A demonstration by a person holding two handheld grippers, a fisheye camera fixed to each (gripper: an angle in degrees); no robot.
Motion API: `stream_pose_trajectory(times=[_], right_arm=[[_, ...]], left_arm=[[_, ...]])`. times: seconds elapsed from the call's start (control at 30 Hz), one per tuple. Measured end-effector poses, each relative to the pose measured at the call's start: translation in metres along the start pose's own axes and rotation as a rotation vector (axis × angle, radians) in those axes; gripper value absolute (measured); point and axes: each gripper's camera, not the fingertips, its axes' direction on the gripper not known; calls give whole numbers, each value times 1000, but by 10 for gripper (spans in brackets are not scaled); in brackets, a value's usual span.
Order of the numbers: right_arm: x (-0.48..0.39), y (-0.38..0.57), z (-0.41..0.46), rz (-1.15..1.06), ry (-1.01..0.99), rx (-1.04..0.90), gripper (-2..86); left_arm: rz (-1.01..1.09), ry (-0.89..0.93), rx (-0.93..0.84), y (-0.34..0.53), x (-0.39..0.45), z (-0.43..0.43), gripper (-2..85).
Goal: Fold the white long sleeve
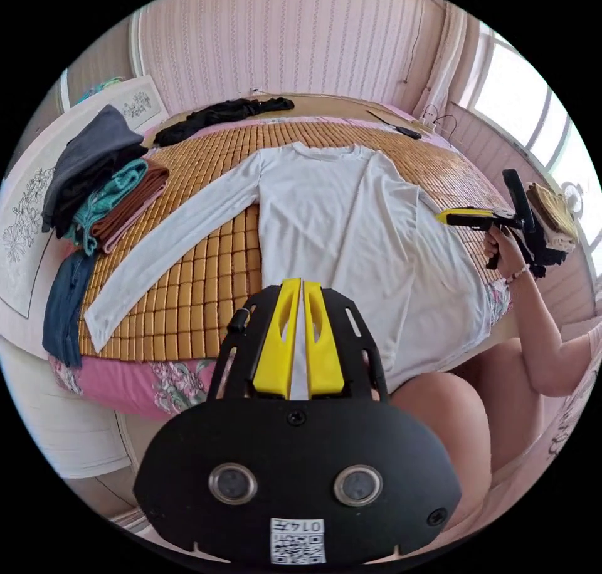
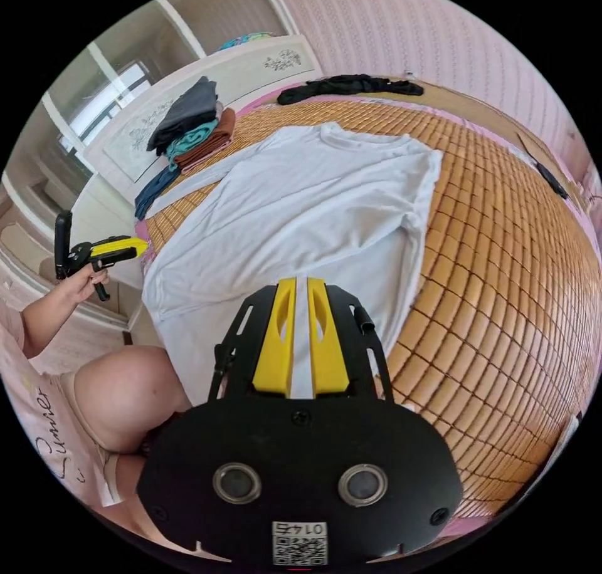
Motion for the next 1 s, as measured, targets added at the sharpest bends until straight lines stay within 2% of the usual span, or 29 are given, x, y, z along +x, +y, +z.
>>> stream_pose_trajectory(times=[0.17, 0.33, 0.43, 0.57, 0.67, 0.83, 1.0], right_arm=[[43, -16, -31, 93, 140, 87, 81], [63, -43, -11, 23, 139, 1, 98], [64, -48, 2, -67, 183, -85, 86], [84, -43, -7, 27, 82, -27, 62], [90, -38, -15, -9, 12, -32, 33], [88, -27, -24, -65, 58, -38, 18], [99, -15, -33, -38, -2, -15, 12]], left_arm=[[175, 144, 128, -117, 25, 41, -7], [283, 340, 133, -268, 87, 123, 11], [360, 333, 116, -325, 126, 165, 36], [425, 267, 122, -363, 163, 199, 65], [414, 231, 60, -382, 184, 229, 86], [452, 219, -32, -393, 211, 263, 16], [440, 240, -24, -401, 221, 263, -2]])
